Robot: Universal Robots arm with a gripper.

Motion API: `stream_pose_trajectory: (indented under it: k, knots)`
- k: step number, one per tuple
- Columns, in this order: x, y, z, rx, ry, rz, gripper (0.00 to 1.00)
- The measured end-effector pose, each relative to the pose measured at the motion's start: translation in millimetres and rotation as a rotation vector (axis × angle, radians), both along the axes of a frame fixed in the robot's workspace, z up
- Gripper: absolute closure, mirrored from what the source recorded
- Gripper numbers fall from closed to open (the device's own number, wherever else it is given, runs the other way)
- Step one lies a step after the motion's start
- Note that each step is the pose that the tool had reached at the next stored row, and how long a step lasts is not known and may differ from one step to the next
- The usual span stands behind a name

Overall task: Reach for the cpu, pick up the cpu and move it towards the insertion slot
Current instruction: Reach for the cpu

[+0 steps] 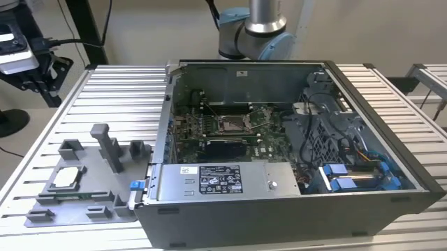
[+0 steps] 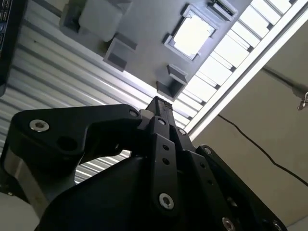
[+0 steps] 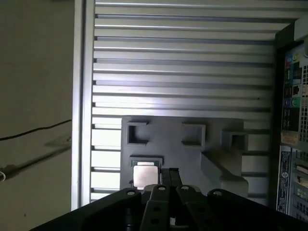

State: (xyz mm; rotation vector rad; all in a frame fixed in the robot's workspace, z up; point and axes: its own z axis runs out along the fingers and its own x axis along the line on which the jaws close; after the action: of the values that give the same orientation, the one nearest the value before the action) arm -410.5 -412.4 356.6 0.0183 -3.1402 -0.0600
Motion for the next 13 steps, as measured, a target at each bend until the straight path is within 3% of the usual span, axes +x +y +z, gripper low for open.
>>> stream_pose_trajectory:
  k: [7, 13]
  knots:
    - [-13.0, -17.2, -1.1, 0.0001, -0.0002, 0.0, 1.0]
    - [-17.8, -25.8, -2.1, 0.0001, 0.0, 0.0, 1.0]
